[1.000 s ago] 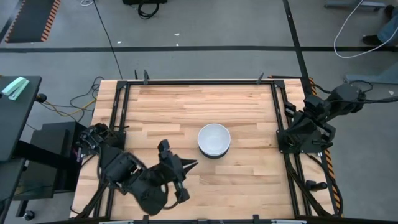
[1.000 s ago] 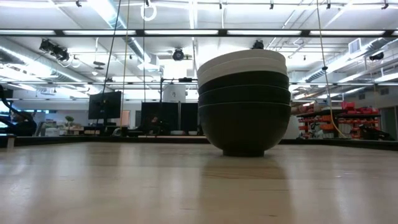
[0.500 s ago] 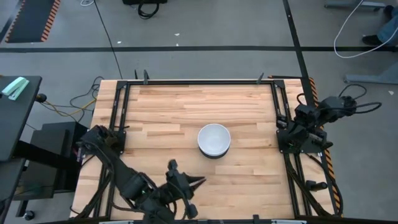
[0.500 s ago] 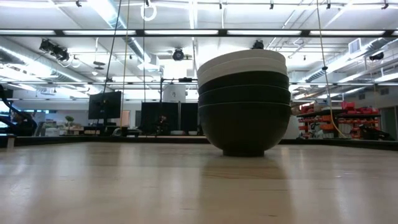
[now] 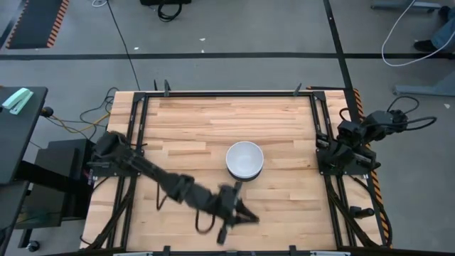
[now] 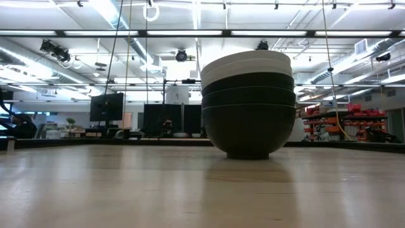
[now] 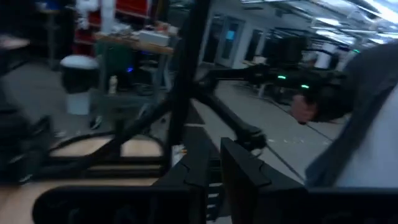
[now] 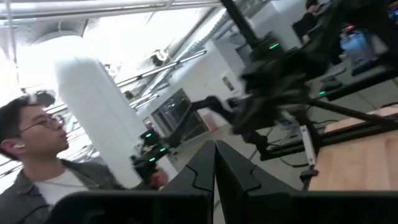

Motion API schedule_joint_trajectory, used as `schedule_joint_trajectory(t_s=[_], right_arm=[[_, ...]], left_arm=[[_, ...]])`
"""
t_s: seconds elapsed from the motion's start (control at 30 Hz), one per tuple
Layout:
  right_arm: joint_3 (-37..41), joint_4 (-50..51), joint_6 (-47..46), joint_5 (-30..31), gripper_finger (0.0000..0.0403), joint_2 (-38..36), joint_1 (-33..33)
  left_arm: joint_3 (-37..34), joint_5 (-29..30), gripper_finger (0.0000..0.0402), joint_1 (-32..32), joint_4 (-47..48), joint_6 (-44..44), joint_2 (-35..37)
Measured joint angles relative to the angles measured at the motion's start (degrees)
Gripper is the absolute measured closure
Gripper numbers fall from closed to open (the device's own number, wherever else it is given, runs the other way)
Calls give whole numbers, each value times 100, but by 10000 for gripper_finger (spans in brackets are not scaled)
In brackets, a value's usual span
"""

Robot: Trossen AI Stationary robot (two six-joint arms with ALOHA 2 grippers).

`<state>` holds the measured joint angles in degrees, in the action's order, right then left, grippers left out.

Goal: Nest bowls inside each other
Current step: Return to Home Position

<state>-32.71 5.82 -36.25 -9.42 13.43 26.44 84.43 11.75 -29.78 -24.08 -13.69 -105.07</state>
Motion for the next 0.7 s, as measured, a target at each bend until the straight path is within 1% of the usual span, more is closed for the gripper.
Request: schedule_joint_trajectory(t_s=[0.07,0.17,0.4,0.53,0.63,0.7], right_arm=[[0,-3,-1,-129,385,0,0],[0,-3,46,-184,385,0,0],[0,19,336,-267,385,-10,0],[-2,87,464,-267,385,-96,0],[-2,105,622,-263,385,-238,-4],[-2,107,727,-121,385,-365,-4]], left_arm=[[-463,-27,359,200,55,-88,369],[-1190,-107,363,432,67,70,1062],[-2901,-140,369,669,16,113,3084],[-3621,-132,363,681,-19,154,4103],[-4065,-84,359,680,-5,204,4721],[-4322,-2,359,680,5,340,5108]])
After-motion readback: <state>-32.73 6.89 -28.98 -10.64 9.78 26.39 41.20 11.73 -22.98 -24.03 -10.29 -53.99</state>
